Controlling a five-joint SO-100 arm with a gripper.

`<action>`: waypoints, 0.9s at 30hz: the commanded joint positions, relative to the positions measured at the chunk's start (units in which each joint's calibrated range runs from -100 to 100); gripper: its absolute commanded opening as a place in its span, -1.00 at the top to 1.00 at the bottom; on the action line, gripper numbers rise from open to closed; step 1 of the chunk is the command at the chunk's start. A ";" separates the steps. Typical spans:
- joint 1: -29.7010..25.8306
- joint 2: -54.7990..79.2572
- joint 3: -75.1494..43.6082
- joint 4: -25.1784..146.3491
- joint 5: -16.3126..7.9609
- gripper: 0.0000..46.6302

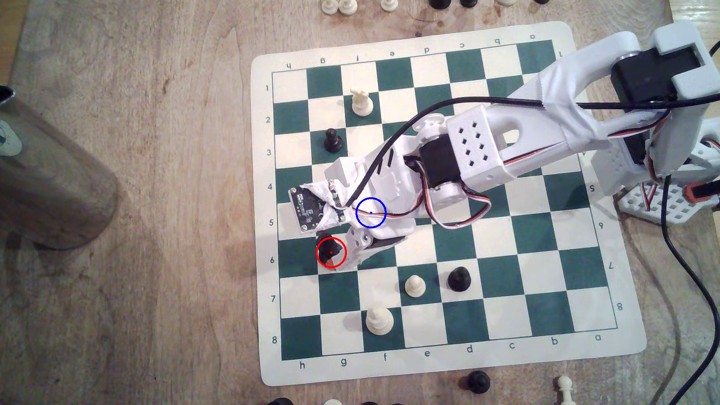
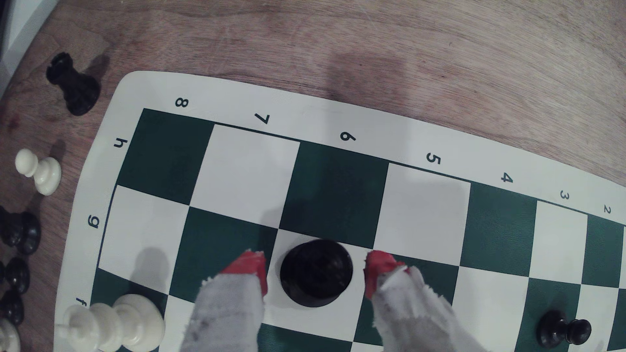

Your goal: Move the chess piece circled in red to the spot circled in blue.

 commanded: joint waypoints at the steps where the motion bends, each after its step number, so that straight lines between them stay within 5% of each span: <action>1: -0.99 -1.15 -6.87 -1.41 -0.05 0.43; 4: -0.99 -0.81 -6.87 -1.73 -0.10 0.58; 7: -0.99 -0.98 -6.87 -1.82 -0.44 0.98; 27: -0.37 -18.04 -0.25 1.38 -0.88 0.98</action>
